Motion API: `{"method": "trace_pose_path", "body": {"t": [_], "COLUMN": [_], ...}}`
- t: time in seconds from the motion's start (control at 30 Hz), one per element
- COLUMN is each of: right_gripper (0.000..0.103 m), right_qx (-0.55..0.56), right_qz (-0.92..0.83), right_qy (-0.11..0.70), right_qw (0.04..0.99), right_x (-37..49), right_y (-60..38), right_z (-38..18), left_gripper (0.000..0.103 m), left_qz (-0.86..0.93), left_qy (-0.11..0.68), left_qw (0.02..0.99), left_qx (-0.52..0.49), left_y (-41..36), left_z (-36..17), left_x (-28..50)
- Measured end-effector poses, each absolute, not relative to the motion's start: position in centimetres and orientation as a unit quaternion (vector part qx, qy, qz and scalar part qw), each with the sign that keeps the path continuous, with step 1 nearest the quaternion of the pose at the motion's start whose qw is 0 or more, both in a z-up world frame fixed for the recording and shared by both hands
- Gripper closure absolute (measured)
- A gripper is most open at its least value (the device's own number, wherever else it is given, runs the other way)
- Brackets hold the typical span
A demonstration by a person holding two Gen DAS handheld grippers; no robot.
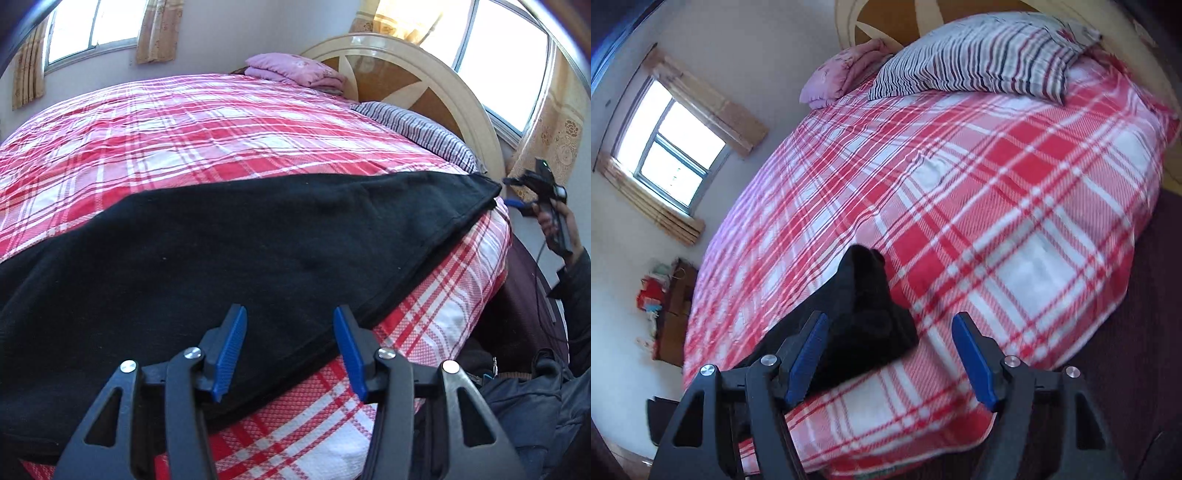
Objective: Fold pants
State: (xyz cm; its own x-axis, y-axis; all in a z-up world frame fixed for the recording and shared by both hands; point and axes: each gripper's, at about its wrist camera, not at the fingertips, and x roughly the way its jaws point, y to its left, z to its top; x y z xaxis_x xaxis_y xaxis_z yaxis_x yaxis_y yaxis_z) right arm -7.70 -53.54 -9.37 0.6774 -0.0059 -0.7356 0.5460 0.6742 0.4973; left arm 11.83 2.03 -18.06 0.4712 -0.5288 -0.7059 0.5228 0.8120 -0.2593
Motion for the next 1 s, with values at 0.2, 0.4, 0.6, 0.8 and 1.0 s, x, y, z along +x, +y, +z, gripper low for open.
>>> {"method": "trace_pose_path", "body": {"t": [0.2, 0.4, 0.6, 0.8, 1.0], "right_gripper": [0.036, 0.096, 0.096, 0.096, 0.076], "right_qx": [0.397, 0.321, 0.255, 0.272, 0.339], "right_qz": [-0.118, -0.143, -0.095, -0.149, -0.173], "right_qy": [0.387, 0.354, 0.274, 0.334, 0.362], "right_qw": [0.824, 0.867, 0.923, 0.890, 0.851], "right_x": [-5.1, 1.1, 2.1, -2.2, -6.0], "right_y": [-51.5, -51.2, -48.5, -50.5, -54.0], "right_z": [-11.1, -7.6, -2.0, -7.8, -12.9], "left_gripper": [0.051, 0.051, 0.051, 0.051, 0.051], "left_qz": [-0.305, -0.305, -0.303, -0.308, -0.307], "left_qy": [0.411, 0.412, 0.408, 0.407, 0.411], "left_qw": [0.859, 0.859, 0.861, 0.860, 0.859], "left_qx": [-0.007, -0.012, -0.016, -0.017, -0.009], "left_y": [2.1, 2.4, 2.7, 2.8, 2.5], "left_z": [-18.3, -18.7, -18.9, -18.9, -18.8], "left_x": [12.1, 12.3, 12.2, 12.2, 12.2]}}
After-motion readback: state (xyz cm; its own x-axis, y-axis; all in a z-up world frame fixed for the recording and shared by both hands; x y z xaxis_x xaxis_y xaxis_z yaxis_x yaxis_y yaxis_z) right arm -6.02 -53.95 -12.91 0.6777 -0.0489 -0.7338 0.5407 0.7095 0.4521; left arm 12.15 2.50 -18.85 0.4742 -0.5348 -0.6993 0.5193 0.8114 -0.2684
